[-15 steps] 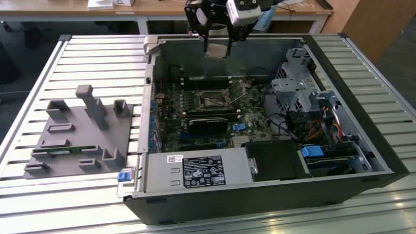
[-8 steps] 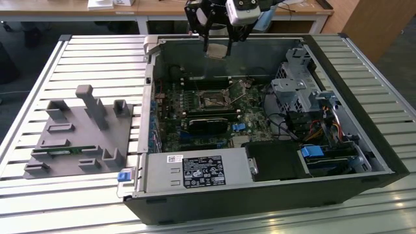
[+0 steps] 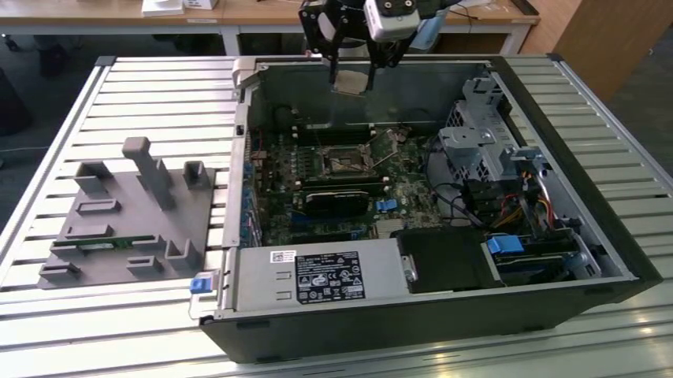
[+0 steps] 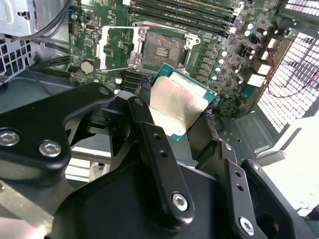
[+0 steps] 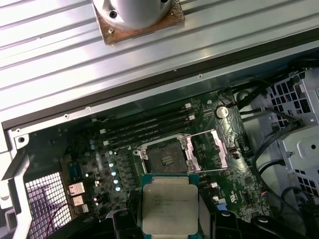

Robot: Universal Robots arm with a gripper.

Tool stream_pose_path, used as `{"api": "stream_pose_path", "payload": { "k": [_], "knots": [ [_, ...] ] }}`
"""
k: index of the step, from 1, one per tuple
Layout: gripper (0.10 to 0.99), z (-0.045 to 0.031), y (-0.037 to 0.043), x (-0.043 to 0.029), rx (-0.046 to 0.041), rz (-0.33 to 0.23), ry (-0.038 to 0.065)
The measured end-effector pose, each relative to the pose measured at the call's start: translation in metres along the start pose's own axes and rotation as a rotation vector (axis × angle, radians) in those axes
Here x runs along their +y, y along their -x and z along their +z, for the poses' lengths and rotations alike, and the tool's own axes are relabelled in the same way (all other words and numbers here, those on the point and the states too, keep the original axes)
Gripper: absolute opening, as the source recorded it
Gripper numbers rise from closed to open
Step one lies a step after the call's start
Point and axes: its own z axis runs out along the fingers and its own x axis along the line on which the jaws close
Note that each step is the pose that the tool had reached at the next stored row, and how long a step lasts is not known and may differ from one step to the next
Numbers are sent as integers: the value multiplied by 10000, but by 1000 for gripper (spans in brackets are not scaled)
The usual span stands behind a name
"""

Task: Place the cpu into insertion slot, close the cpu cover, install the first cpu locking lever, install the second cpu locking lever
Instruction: 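Place the cpu into insertion slot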

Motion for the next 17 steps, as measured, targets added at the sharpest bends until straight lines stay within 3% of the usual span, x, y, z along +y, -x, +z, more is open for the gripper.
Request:
{"api": "stream_pose_path", "payload": {
  "k": [17],
  "knots": [
    [541,3,0,0,-78,863,16]
  ]
}}
